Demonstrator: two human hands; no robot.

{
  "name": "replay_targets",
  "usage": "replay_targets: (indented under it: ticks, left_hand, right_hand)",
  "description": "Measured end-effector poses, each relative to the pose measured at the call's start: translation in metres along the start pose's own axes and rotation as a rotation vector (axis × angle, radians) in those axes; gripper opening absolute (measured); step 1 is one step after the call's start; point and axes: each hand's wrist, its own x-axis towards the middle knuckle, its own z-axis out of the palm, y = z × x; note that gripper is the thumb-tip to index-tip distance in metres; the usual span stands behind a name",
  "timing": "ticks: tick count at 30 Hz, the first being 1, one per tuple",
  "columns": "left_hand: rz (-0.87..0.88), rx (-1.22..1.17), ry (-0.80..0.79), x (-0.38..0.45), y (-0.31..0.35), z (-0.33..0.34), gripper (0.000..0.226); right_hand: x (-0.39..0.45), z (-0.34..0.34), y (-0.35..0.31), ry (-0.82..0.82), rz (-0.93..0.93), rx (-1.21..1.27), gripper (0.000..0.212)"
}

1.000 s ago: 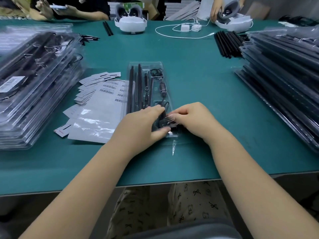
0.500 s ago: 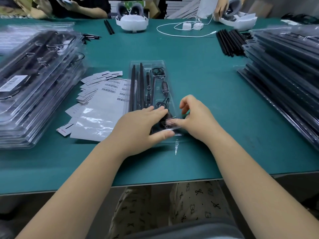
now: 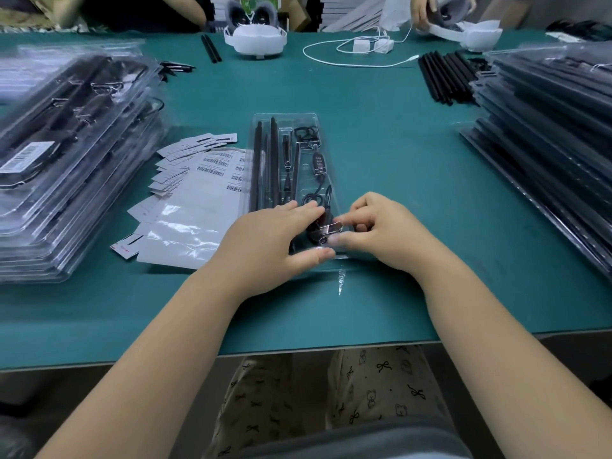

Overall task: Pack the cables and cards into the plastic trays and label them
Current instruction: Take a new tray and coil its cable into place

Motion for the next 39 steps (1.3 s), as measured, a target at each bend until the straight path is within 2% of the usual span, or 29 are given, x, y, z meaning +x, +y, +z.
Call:
replay_targets:
  ticks: [2, 6, 12, 15, 17, 19, 21, 22, 23, 25, 28, 31, 34, 36, 37, 39]
  left_hand:
    - [0.002, 0.006, -0.008, 0.000, -0.001, 0.000, 0.068]
    - [0.003, 0.006, -0.009, 0.000, -0.002, 0.001, 0.074]
    - [0.013, 0.000, -0.001, 0.000, -0.002, 0.004, 0.066]
    - [0.004, -0.001, -0.021, 0.000, -0.002, 0.003, 0.065]
    - [0.011, 0.012, -0.045, 0.000, 0.000, 0.002, 0.065]
    - [0.017, 0.033, -0.074, 0.001, 0.001, 0.001, 0.065]
    - [0.019, 0.071, -0.087, 0.001, 0.001, 0.003, 0.065]
    - [0.021, 0.084, -0.082, 0.000, 0.001, 0.004, 0.064]
    - [0.024, 0.089, -0.071, 0.000, 0.000, 0.005, 0.064]
    - [0.042, 0.097, -0.043, -0.001, 0.000, 0.005, 0.063]
    - [0.081, 0.144, -0.061, -0.002, 0.000, 0.005, 0.077]
    - [0.085, 0.161, -0.061, 0.000, -0.001, 0.006, 0.084]
    - [0.085, 0.160, -0.054, 0.000, 0.000, 0.007, 0.086]
    - [0.054, 0.040, -0.043, -0.001, 0.001, 0.005, 0.078]
    - [0.007, -0.134, -0.024, -0.002, 0.001, 0.002, 0.068]
    - [-0.157, -0.717, 0.059, -0.002, 0.001, -0.015, 0.040]
  right_hand:
    - [-0.001, 0.001, -0.002, 0.009, 0.000, -0.014, 0.018]
    - [-0.001, 0.011, -0.003, 0.149, 0.047, -0.039, 0.026]
    - [-0.004, 0.018, -0.007, 0.307, 0.072, -0.051, 0.037]
    - [-0.003, 0.013, -0.010, 0.219, 0.068, -0.062, 0.032]
    - [-0.004, 0.006, -0.009, 0.127, 0.075, -0.064, 0.022]
    - [-0.009, -0.003, -0.005, 0.036, 0.101, 0.135, 0.019]
    - [-0.014, -0.009, -0.004, 0.010, 0.138, 0.500, 0.034]
    - [-0.014, -0.010, -0.003, 0.029, 0.130, 0.572, 0.035]
    - [-0.013, -0.008, -0.002, 0.066, 0.107, 0.524, 0.031]
    - [-0.010, -0.002, -0.001, 0.162, 0.040, 0.217, 0.019]
    - [-0.009, 0.008, -0.002, 0.258, -0.119, -0.227, 0.019]
    - [-0.010, 0.009, -0.003, 0.261, -0.196, -0.410, 0.022]
    - [-0.011, 0.008, -0.002, 0.235, -0.194, -0.457, 0.025]
    - [-0.012, 0.009, -0.003, 0.249, -0.163, -0.417, 0.027]
    - [-0.012, 0.010, -0.003, 0.258, -0.143, -0.396, 0.028]
    - [-0.011, 0.012, -0.005, 0.274, -0.106, -0.380, 0.028]
